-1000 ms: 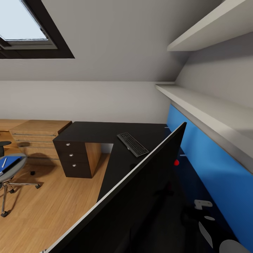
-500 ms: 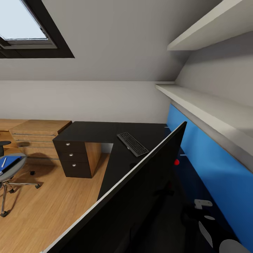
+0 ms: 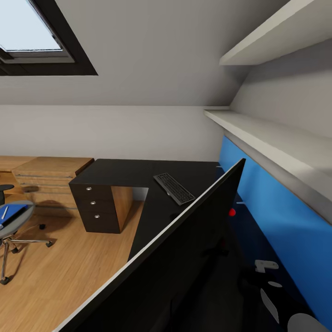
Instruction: In the bedroom, organize the workspace by keeping the computer under the desk, ensuring the monitor is on the desk, placing the keyboard on the desk next to the monitor, placing the mouse on the desk next to the keyboard, moving the folder from the swivel chair onto the desk next to the mouse, stacking the notebook on top of the folder with the pen on top of the notebook, and positioning the swivel chair next to the desk.
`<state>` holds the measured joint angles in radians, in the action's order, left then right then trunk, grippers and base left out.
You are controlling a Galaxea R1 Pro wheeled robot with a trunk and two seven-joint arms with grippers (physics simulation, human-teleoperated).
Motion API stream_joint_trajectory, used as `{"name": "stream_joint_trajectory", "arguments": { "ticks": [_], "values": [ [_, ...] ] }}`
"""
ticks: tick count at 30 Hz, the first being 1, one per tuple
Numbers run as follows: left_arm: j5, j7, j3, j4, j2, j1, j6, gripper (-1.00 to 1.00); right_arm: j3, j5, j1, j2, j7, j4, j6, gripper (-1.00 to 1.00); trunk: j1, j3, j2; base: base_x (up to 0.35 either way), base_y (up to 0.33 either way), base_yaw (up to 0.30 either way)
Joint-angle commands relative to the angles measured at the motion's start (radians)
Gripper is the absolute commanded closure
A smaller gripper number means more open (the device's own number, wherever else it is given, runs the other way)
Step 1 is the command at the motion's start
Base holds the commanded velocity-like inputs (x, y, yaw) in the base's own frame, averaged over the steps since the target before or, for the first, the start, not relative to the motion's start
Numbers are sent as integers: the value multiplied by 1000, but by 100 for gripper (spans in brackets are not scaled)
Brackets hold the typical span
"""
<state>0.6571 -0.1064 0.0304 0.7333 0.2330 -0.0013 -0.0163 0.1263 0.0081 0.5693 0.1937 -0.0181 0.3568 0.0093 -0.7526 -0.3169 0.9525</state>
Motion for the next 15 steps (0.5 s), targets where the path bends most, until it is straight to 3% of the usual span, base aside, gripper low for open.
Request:
{"name": "stream_joint_trajectory", "arguments": {
  "ticks": [1, 15],
  "values": [
    [10, -5, 0, 0, 0, 0, -1, -100, 1, 6, 0, 0, -2, -21, 6, -100, 0, -1, 1, 0, 0, 0],
    [10, -6, 0, 0, 0, 0, -1, -100, 1, 7, 0, -1, -3, -21, 5, -100, 0, -1, 1, 0, 0, 0]
  ]
}}
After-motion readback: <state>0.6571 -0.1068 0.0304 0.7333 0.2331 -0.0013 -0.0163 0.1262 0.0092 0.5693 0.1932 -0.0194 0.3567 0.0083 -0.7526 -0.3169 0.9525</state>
